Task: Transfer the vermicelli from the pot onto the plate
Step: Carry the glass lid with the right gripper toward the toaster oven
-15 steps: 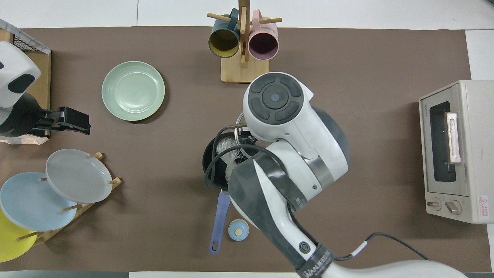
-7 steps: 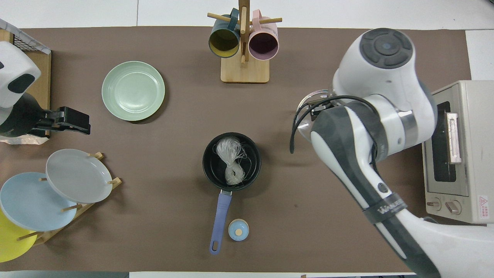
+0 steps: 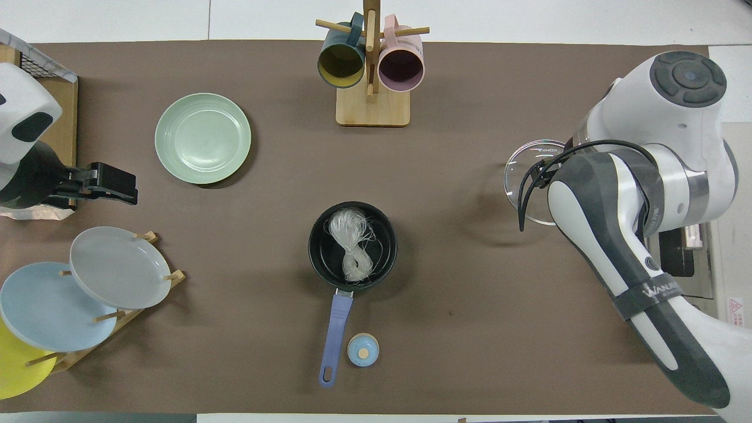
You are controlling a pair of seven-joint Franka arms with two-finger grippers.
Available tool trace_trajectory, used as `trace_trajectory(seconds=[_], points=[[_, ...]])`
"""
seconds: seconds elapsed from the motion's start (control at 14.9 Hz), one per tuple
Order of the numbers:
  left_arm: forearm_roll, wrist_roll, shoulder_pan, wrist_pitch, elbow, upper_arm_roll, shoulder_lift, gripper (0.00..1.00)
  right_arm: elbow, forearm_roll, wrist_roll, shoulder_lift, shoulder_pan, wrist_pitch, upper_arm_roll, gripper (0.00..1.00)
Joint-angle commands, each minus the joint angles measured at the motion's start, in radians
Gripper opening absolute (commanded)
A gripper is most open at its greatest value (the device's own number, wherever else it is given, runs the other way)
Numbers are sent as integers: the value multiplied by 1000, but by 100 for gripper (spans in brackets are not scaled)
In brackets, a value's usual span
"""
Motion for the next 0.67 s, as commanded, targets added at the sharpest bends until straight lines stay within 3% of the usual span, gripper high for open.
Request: trace_trajectory(seconds=[0.0, 0.2, 0.61], points=[[-1, 0, 16, -3, -8, -8, -16, 100, -198, -3, -46, -87, -22, 186, 12, 45], [-1, 0, 16, -3, -8, -8, -16, 100, -302, -3, -108, -115, -67, 302, 12, 45], [-1, -2, 16, 3, -8, -8, -16, 100, -380, 14, -112, -141, -94, 336, 13, 45]])
